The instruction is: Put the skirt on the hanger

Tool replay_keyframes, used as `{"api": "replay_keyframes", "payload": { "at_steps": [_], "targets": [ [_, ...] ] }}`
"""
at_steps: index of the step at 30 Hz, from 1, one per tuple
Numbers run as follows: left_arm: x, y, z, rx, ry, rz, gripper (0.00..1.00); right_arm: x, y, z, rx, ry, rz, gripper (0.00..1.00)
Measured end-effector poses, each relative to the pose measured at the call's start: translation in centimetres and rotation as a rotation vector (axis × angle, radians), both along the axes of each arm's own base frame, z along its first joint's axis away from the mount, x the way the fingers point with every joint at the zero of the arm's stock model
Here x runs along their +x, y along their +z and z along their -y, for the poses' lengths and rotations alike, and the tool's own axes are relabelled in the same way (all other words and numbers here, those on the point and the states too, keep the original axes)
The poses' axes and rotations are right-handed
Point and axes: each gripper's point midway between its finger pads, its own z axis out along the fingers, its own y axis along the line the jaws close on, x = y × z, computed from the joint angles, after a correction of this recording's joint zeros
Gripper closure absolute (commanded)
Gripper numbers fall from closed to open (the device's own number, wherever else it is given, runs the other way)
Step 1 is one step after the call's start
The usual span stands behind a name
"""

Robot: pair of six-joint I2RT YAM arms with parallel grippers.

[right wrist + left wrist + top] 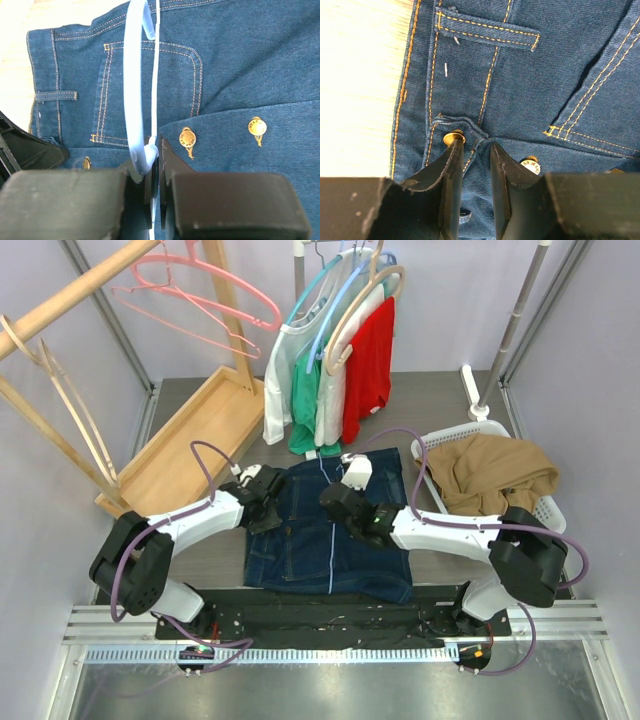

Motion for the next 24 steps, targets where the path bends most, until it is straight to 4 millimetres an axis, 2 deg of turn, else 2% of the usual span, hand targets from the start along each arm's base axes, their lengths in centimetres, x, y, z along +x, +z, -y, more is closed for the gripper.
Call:
{"api": "replay_keyframes", "payload": {
  "at_steps": [1, 2, 4, 5, 10, 11, 12, 14, 18, 21, 24],
  "targets": [
    [0.0, 0.0, 0.0, 0.001, -0.002, 0.000, 0.69, 0.0, 0.0, 0.1, -0.007, 0.004, 0.000, 0.99],
    [0.0, 0.0, 0.0, 0.002, -0.002, 0.001, 0.63, -0.1, 0.1, 0.1, -0.014, 0.009, 0.000, 0.99],
    [0.0, 0.0, -0.1, 0.005, -0.004, 0.002, 0.48, -0.3, 0.1, 0.4, -0.031, 0.017, -0.003, 0.99],
    [0.0, 0.1, -0.1, 0.006, -0.005, 0.001, 0.36, -0.3, 0.1, 0.4, -0.036, 0.023, -0.004, 0.99],
    [0.4, 1.3, 0.0, 0.019, -0.024, 0.008, 0.24, -0.6, 1.1, 0.1, -0.048, 0.048, -0.003, 0.99],
    [0.6, 1.8, 0.1, 0.020, -0.027, 0.013, 0.14, -0.6, 1.5, -0.1, -0.050, 0.056, -0.001, 0.99],
    [0.8, 2.5, 0.2, 0.017, -0.030, 0.023, 0.12, -0.6, 1.9, -0.3, -0.051, 0.065, 0.002, 0.99],
    [1.4, 4.3, 0.5, 0.008, -0.044, 0.054, 0.09, -0.7, 3.0, -0.7, -0.053, 0.082, 0.013, 0.99],
    [3.5, 9.8, 1.5, -0.042, -0.054, 0.171, 0.06, -0.9, 5.8, -1.3, -0.034, 0.112, 0.041, 0.99],
    [4.5, 13.6, 1.7, -0.067, -0.057, 0.255, 0.05, -1.1, 9.0, -1.7, -0.003, 0.145, 0.073, 0.99],
    [4.7, 15.9, 1.5, -0.069, -0.068, 0.300, 0.05, -1.5, 12.5, -1.6, 0.024, 0.181, 0.108, 0.99]
  ]
}}
